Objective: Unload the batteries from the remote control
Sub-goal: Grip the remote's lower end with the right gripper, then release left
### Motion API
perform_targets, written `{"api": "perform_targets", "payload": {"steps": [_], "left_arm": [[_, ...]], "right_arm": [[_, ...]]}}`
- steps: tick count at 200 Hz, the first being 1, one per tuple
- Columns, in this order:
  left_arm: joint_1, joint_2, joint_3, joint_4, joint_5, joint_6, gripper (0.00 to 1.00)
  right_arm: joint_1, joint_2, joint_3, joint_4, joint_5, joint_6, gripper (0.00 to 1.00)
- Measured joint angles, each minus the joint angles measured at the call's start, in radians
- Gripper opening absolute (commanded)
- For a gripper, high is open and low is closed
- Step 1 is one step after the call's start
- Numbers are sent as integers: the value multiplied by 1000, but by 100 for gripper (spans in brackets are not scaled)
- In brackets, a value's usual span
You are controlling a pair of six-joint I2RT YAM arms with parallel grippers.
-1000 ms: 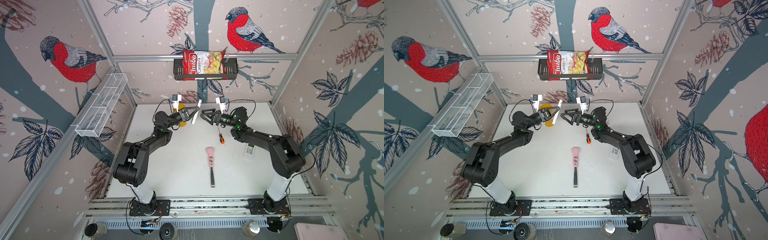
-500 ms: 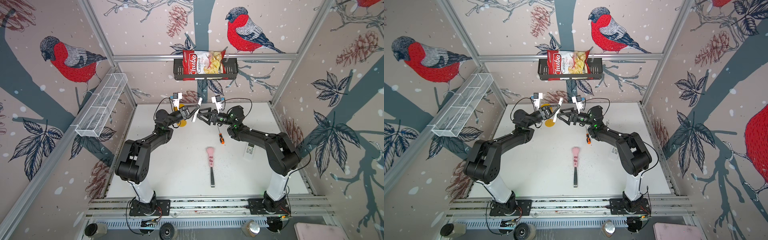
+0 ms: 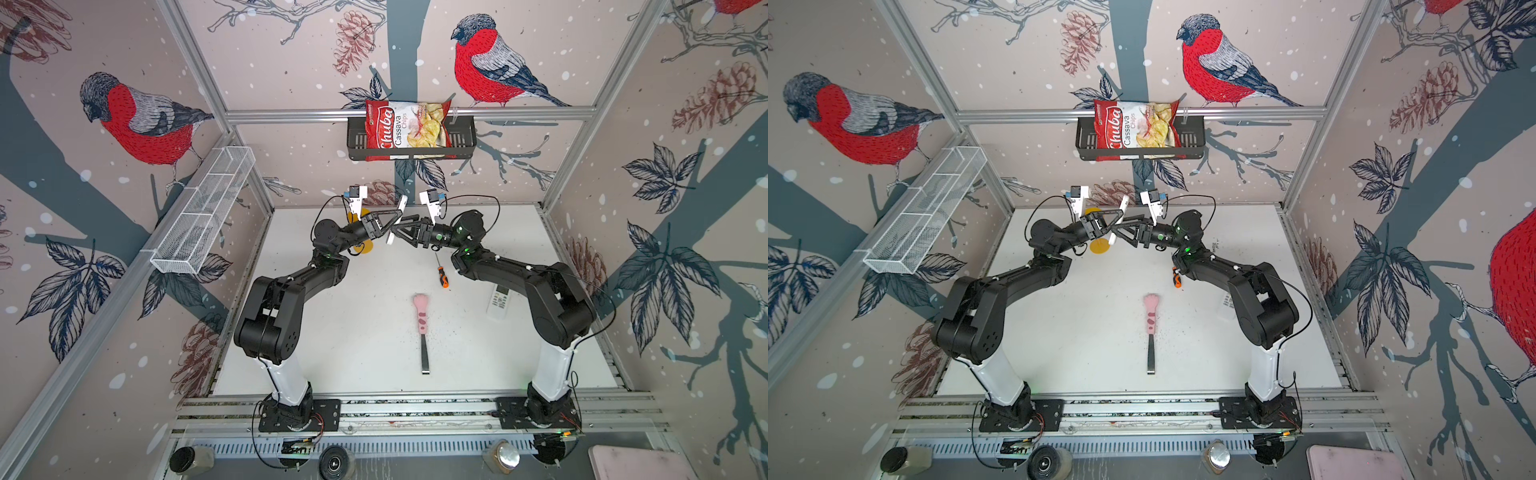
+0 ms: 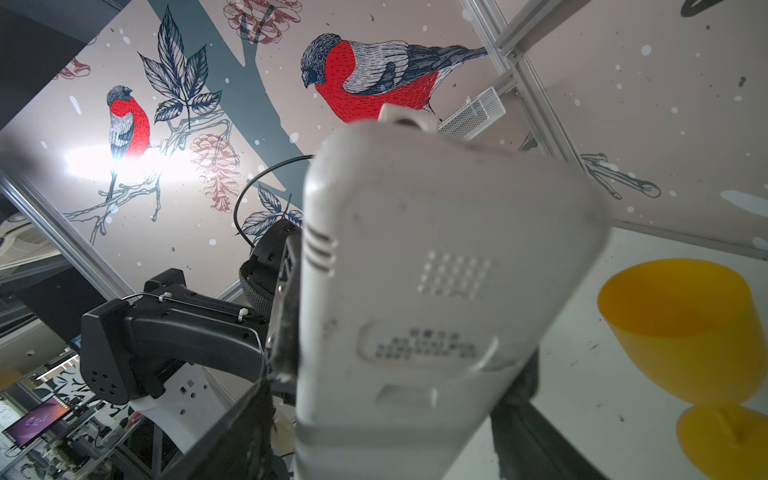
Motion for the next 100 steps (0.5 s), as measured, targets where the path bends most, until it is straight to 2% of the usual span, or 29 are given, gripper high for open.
{"api": "perform_targets", "payload": {"steps": [23,29,56,100], "left_arm": [[-2,0,3,4,-3,3,32],[-3,0,3,13,-19,35,31],[-3,0,3,18,-38,29,31],[-4,0,3,18,-42,31,31]], "right_arm": [[-1,8,1,11,0,29,60],[-2,10,2,10,-11,43,58],[-2,15,3,32,-18,55,52],[-2,17,3,38,-18,74,51]]}}
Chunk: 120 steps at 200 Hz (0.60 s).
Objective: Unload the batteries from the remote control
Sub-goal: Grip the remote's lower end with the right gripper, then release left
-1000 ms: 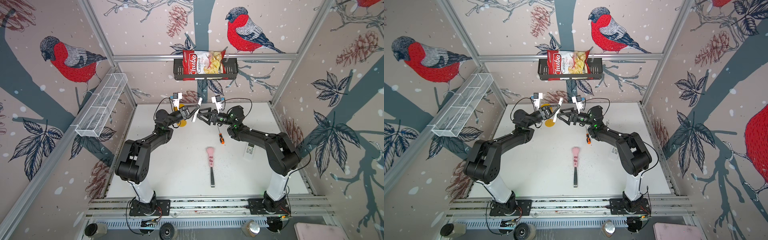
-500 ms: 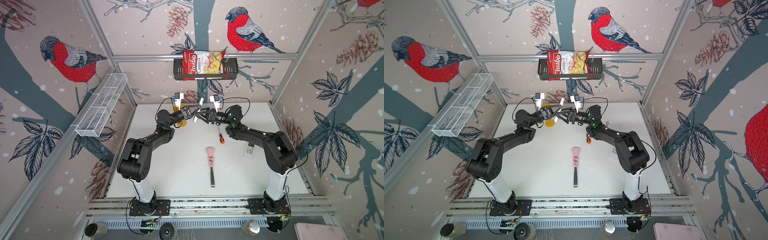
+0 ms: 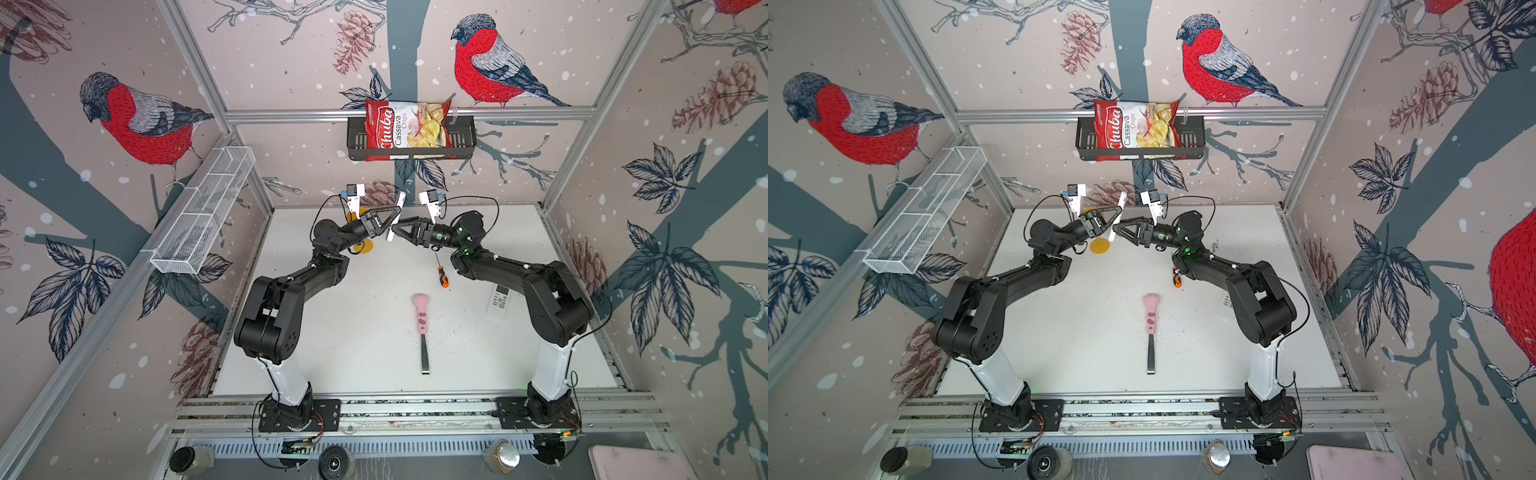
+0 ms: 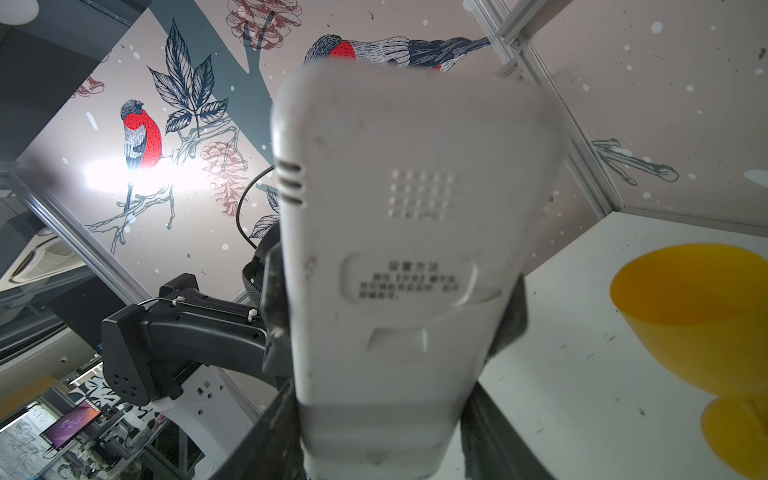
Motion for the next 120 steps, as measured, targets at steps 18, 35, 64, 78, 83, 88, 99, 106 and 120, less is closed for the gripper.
{"api": "perform_targets", "payload": {"steps": [18,35,64,78,83,88,99,106,120], "left_arm": [[0,0,0,0,0,0,31],[0,0,0,0,0,2,32],[-1,-4,-4,-3,-3,14,51],[-1,-9,-8,-14,-4,23,60],[-1,-11,-8,-23,-4,31,62],[-2,-13,-8,-29,-3,41,64],[-3,-14,-10,-44,1,45,67],[-3,-14,-10,-53,0,48,68],[-3,-14,-13,-64,1,59,69]], "right_arm": [[0,0,0,2,0,2,50],[0,0,0,2,0,3,45],[0,0,2,2,-2,2,38],[-3,0,1,0,-4,2,37],[-4,0,-1,-1,-5,2,36],[-5,0,-3,0,-6,2,35],[-7,-1,-8,-1,-4,-1,34],[-9,-1,-11,-3,-4,-2,33],[-12,-2,-18,-5,-2,-2,30]]}}
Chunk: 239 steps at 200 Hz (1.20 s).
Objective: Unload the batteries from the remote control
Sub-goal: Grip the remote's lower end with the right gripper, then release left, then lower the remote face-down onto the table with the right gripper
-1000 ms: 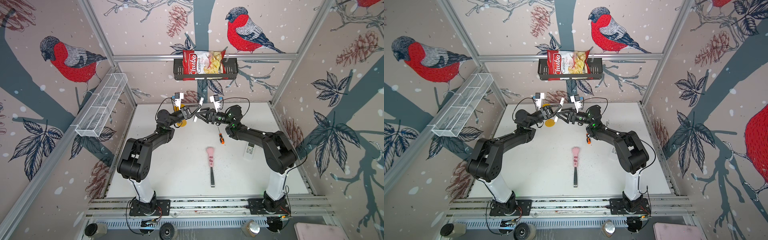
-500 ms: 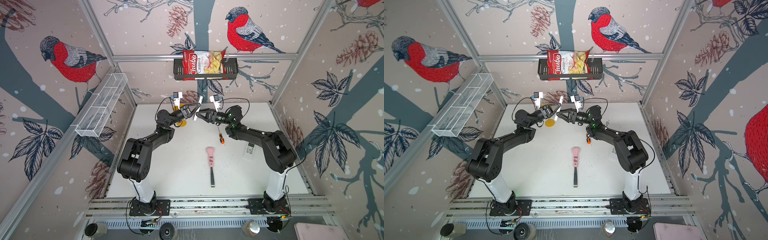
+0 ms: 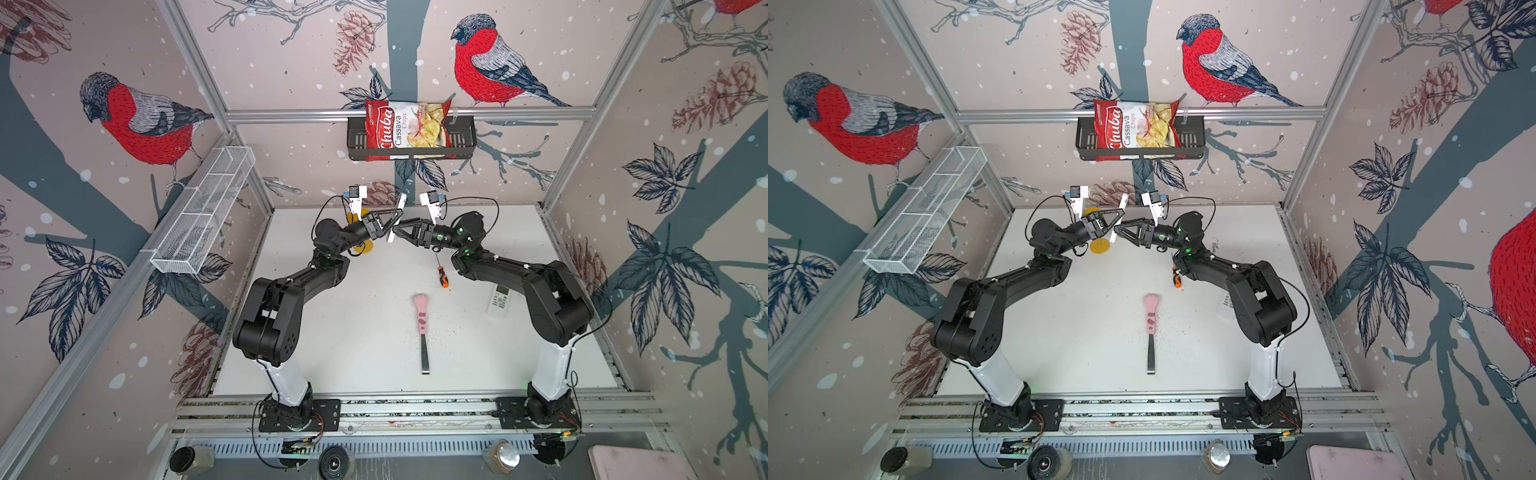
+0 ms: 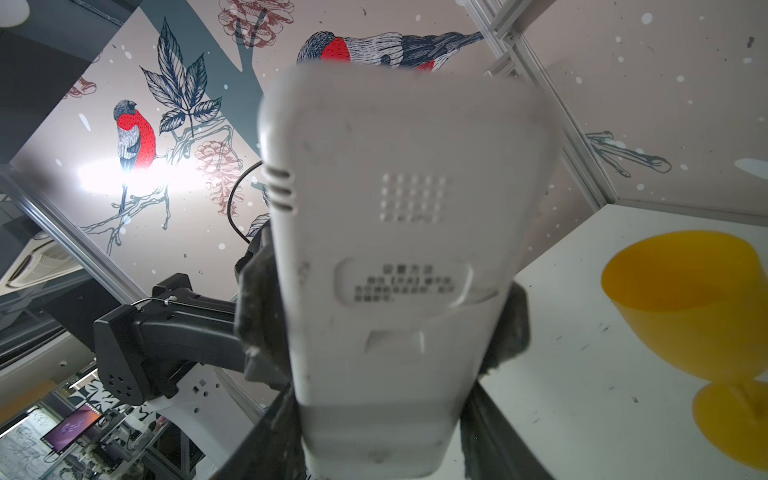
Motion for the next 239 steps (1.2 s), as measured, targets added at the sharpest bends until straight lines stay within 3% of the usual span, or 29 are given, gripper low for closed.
{"api": "perform_targets", "payload": {"steps": [38,88,126,151,179,239], "left_arm": [[2,8,-7,-10,-1,8,70],[41,-13,-39,-30,-11,18,96],[57,-136,-68,-190,-74,158,96],[63,-231,-125,-312,-163,253,96],[64,-374,-216,-435,-285,342,97],[66,-701,-446,-598,-481,426,96]], "right_arm": [[-3,-2,-9,0,1,-2,27],[-6,-19,-13,-59,0,-34,24],[-21,-88,-22,-216,4,-163,24],[-23,-102,55,-518,34,-361,22],[7,-84,203,-930,159,-652,21],[124,75,467,-1537,551,-1031,20]]}}
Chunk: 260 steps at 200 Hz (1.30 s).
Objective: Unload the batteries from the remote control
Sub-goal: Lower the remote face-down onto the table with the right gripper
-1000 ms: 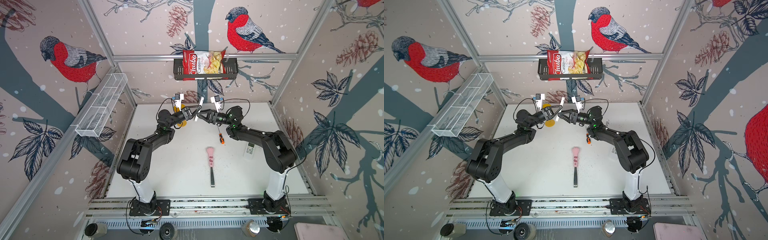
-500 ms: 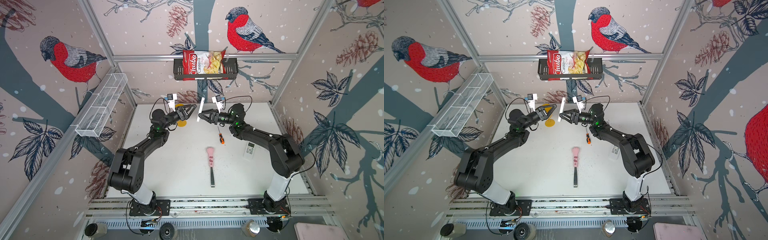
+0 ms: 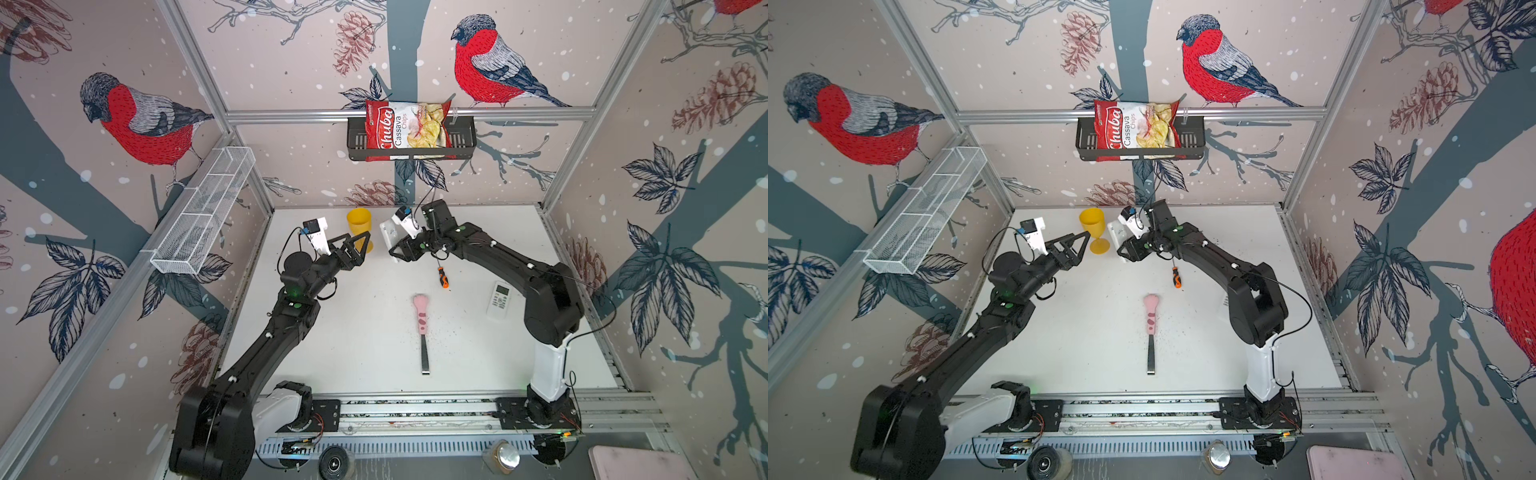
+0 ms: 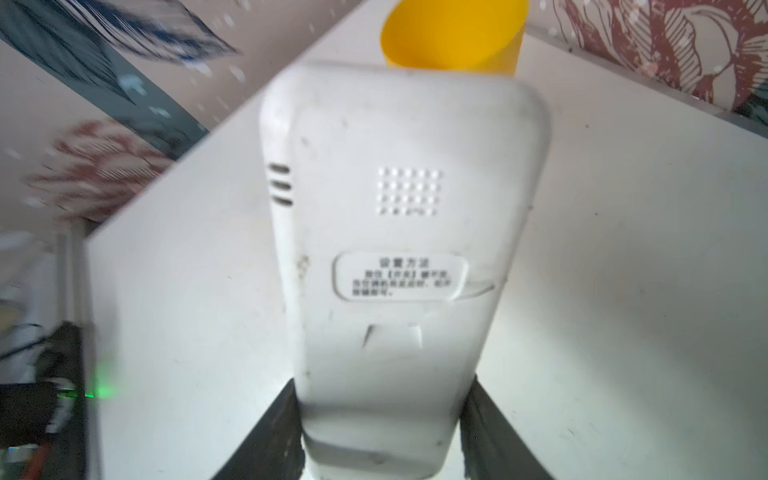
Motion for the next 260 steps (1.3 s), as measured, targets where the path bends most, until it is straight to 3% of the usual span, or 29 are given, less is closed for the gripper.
{"api": "perform_targets", "payload": {"steps": [50,131,187,218,260], "left_arm": [[0,-242,-93,-144,-28,31,96],[0,-518,-89,-483,-53,80,96],[0,-554,-47,-632,-53,112,96],[0,-555,-2,-700,-55,137,97],[0,-554,25,-752,-58,161,97]], "right_arm": [[111,177,171,-271,227,-149,19],[181,309,188,-335,377,-278,24],[201,314,163,-305,418,-296,60],[204,309,148,-271,437,-301,68],[202,269,69,-196,463,-297,71]]}}
